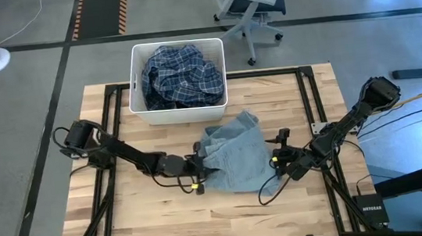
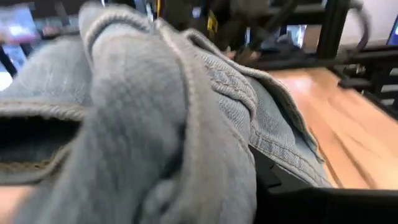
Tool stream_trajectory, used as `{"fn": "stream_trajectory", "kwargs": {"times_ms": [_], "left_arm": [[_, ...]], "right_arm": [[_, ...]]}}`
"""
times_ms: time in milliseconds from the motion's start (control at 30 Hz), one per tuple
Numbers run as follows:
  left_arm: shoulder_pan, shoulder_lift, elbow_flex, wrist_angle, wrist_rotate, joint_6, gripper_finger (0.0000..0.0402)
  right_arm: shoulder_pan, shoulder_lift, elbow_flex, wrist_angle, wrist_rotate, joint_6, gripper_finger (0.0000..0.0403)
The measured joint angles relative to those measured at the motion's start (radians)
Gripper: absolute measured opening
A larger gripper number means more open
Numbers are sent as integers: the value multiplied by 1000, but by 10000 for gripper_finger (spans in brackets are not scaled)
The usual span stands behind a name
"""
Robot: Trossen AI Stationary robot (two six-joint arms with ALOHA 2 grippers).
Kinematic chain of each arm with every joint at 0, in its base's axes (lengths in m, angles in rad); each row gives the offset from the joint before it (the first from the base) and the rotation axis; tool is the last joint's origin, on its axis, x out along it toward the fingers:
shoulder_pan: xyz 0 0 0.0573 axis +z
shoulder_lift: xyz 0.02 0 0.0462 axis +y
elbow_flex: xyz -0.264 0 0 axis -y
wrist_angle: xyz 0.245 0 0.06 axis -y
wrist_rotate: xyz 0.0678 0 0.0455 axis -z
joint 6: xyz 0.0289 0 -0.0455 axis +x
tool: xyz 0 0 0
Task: Sort clothes
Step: Put the blue pants into the white bin
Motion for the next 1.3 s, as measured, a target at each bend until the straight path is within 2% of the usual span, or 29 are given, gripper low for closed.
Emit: {"fn": "stream_trajectory", "kwargs": {"times_ms": [300, 833, 1100, 1300], "left_arm": [[10, -202, 1, -75, -8, 146, 27], [23, -340, 2, -44, -31, 240, 21], [11, -333, 0, -220, -24, 176, 21], [-12, -329, -2, -400, 10, 51, 31]], "right_arm": [[1, 0, 0, 2, -15, 60, 275], [1, 0, 0, 7, 3, 62, 275], [1, 0, 0, 5, 14, 48, 275], [1, 0, 0, 5, 20, 41, 275]]}}
